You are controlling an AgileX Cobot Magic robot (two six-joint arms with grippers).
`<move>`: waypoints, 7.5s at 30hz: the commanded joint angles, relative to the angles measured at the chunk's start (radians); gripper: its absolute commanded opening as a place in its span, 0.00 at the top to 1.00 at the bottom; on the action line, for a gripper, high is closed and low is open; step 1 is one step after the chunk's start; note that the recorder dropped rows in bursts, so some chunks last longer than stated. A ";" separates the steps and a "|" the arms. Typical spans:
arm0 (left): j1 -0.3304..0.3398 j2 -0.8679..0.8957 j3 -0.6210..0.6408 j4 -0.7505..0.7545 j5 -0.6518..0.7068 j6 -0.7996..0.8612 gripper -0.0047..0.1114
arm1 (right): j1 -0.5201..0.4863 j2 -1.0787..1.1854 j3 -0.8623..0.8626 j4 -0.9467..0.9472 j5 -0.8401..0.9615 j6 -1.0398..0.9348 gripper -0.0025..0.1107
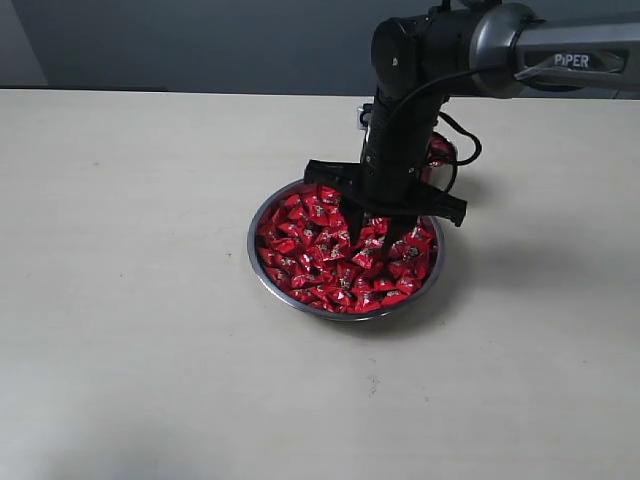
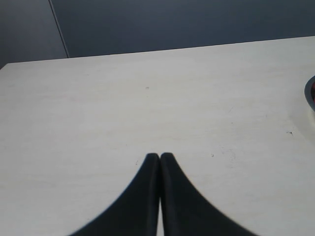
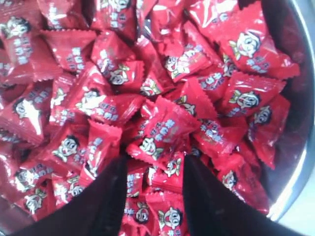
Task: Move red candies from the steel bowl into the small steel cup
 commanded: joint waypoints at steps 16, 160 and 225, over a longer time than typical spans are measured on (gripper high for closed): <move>0.000 -0.005 0.002 0.002 -0.008 -0.002 0.96 | -0.002 0.004 -0.002 0.000 -0.052 0.065 0.65; 0.000 -0.005 0.002 0.002 -0.008 -0.002 0.96 | 0.017 0.073 -0.004 -0.015 -0.031 0.297 0.65; 0.000 -0.005 0.002 0.002 -0.008 -0.002 0.96 | -0.379 -0.023 -0.342 0.106 0.158 -0.590 0.99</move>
